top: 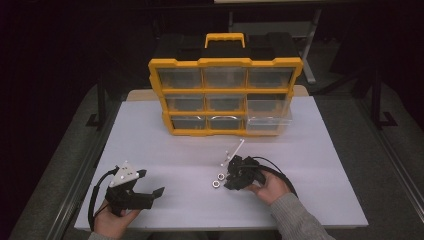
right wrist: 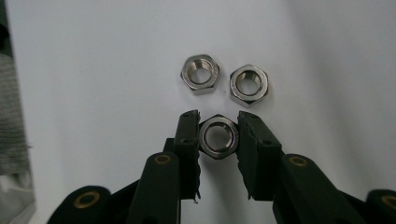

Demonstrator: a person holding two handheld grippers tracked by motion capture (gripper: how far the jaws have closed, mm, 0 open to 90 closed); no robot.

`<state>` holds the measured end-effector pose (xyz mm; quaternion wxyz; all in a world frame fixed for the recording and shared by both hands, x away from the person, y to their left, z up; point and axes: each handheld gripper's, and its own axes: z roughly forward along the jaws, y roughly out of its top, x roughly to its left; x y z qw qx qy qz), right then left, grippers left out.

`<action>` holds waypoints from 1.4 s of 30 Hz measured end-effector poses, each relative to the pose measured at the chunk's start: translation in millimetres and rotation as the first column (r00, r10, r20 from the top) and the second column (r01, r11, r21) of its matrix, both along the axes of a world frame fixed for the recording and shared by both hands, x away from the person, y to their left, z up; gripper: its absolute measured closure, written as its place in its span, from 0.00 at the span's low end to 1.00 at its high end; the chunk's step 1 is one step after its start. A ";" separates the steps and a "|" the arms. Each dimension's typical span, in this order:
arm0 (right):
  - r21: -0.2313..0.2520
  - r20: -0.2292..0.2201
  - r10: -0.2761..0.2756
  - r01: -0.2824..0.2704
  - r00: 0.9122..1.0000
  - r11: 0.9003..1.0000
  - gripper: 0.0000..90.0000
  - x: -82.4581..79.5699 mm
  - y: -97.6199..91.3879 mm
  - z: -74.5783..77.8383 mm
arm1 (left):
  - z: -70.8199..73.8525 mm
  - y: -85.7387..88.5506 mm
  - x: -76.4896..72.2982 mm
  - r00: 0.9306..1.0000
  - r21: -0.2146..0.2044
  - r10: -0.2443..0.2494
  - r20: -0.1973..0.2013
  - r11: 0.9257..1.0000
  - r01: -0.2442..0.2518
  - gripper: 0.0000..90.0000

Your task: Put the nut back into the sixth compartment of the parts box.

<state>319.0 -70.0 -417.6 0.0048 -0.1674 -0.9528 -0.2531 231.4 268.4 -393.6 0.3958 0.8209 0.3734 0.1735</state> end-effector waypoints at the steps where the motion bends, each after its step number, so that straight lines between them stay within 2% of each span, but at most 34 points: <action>1: 0.004 -0.001 -0.001 0.001 1.000 1.000 0.77 -0.3 -0.8 3.4 | 0.0 -0.1 -0.1 1.000 -0.002 0.002 -0.001 1.000 -0.002 0.16; 10: 0.058 0.008 0.009 -0.009 1.000 0.998 0.77 3.6 -8.3 41.3 | -0.2 -0.9 0.2 1.000 -0.004 -0.001 0.003 1.000 0.001 0.16; 11: 0.062 0.009 0.008 -0.009 1.000 0.998 0.77 4.4 -9.2 45.5 | -0.3 -1.4 -0.1 1.000 -0.013 0.005 0.003 1.000 -0.005 0.16; 24: 0.135 0.025 0.007 -0.010 1.000 0.991 0.77 16.4 -22.2 100.9 | 0.8 0.3 0.6 1.000 0.004 -0.004 0.010 1.000 0.004 0.16; 33: 0.140 0.039 -0.009 0.003 0.999 0.990 0.77 24.0 -29.7 142.3 | 1.3 0.3 0.3 1.000 0.004 -0.004 0.010 1.000 0.004 0.16; 42: 0.148 0.054 -0.028 0.019 0.998 0.989 0.77 34.9 -38.3 171.8 | 1.0 -0.2 0.0 1.000 -0.009 0.005 0.011 1.000 -0.005 0.16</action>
